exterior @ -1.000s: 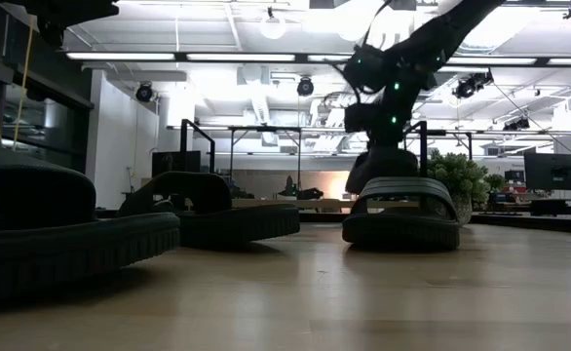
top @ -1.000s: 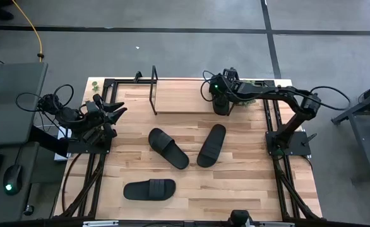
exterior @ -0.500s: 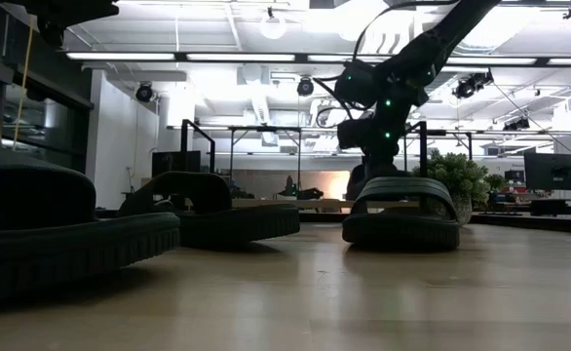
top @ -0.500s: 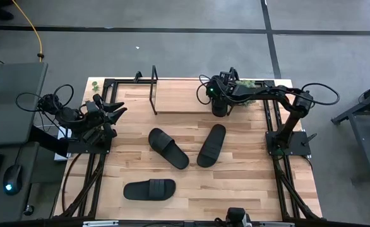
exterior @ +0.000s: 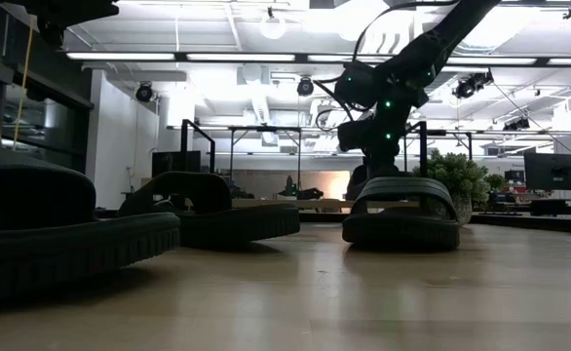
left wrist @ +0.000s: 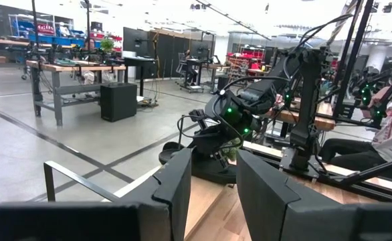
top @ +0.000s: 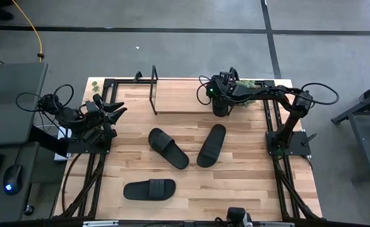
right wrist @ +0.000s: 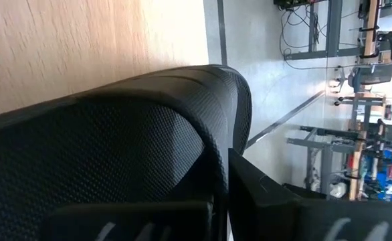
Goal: Pick and place slides into the shelf
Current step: Put the black slipper on the shelf
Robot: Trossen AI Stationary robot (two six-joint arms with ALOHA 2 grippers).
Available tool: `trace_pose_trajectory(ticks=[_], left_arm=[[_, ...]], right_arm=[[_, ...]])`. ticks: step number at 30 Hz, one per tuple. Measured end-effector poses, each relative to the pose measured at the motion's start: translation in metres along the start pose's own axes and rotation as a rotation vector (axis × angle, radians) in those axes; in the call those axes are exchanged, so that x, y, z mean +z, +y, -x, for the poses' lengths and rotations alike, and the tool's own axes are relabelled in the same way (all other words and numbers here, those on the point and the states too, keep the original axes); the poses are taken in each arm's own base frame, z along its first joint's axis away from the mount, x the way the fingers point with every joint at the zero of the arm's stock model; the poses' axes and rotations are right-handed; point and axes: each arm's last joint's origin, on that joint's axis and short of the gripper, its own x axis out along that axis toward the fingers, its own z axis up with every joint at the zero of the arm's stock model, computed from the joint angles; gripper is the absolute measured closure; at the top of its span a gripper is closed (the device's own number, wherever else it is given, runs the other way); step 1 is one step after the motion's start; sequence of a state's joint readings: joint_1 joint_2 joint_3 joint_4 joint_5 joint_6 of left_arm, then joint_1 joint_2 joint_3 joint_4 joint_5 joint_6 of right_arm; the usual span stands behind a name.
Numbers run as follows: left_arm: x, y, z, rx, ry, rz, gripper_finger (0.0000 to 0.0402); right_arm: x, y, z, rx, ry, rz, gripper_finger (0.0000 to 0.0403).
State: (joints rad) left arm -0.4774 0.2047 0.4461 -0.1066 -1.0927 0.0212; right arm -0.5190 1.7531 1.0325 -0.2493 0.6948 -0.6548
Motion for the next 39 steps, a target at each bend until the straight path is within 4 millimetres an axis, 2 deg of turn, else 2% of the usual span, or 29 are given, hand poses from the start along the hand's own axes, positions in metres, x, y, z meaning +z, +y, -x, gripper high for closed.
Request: trace_pose_trajectory(ticks=[11, 22, 27, 39], left_arm=[[-0.0001, 0.0, 0.0, 0.0, 0.0, 0.0, 0.0296], [-0.0001, 0.0, 0.0, 0.0, 0.0, 0.0, 0.0295], [-0.0001, 0.0, 0.0, 0.0, 0.001, -0.001, 0.0295], [-0.0002, 0.0, 0.0, 0.0, 0.001, -0.002, 0.0295]], right_arm=[[-0.0028, -0.0003, -0.0018, -0.027, 0.042, 0.042, 0.0399], [-0.0041, 0.0006, -0.0025, -0.016, 0.048, 0.032, 0.0313], [-0.0042, 0.0006, -0.0025, -0.016, 0.049, 0.032, 0.0289], [-0.0051, -0.0016, 0.0017, 0.007, 0.03, 0.036, 0.0283]])
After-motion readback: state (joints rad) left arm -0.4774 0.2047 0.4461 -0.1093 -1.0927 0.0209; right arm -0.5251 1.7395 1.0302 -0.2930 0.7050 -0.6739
